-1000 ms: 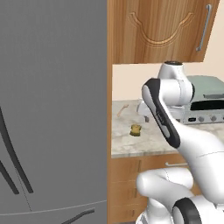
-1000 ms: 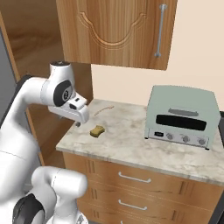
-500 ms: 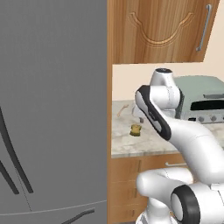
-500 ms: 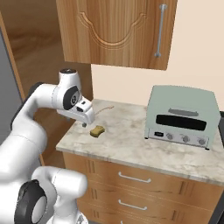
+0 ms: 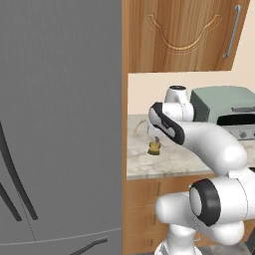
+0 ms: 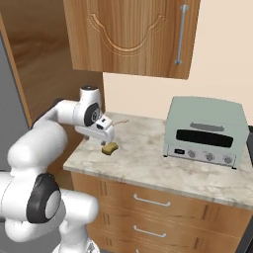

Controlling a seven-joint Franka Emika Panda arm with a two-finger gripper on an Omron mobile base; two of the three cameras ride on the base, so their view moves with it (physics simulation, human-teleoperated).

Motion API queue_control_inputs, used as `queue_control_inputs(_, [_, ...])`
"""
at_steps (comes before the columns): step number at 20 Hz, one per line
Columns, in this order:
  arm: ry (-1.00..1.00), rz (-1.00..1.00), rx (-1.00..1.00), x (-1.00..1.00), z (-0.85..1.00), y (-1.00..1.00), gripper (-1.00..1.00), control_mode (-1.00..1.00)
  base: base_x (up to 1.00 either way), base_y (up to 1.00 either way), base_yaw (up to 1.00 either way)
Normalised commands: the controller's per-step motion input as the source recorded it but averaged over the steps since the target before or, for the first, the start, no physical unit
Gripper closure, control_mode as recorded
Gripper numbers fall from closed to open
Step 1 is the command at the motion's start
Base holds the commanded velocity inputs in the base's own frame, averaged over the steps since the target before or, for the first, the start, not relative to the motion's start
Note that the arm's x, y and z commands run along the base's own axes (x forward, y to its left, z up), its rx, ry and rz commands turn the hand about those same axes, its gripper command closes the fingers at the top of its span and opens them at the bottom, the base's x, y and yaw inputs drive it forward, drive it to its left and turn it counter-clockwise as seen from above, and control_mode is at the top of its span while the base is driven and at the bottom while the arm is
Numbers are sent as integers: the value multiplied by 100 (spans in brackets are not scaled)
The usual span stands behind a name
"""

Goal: Place the sponge inside the microwave to prepare for sanitizing.

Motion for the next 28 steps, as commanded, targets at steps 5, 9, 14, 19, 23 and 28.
queue_control_inputs(5, [3, 0, 0, 54, -20, 0, -100, -100, 0, 0, 0])
queue_control_inputs(9, [7, 0, 0, 63, -11, -5, -100, -100, 0, 0, 0])
queue_control_inputs(14, [6, 4, 0, 38, -20, 0, -100, -100, 0, 0, 0])
queue_control_inputs(19, [5, 4, 0, 29, -27, 0, -100, -100, 0, 0, 0])
queue_control_inputs(23, [1, 1, 0, 22, -41, 0, -100, -100, 0, 0, 0])
queue_control_inputs(28, [-4, 0, 0, 2, -47, 0, -100, -100, 0, 0, 0])
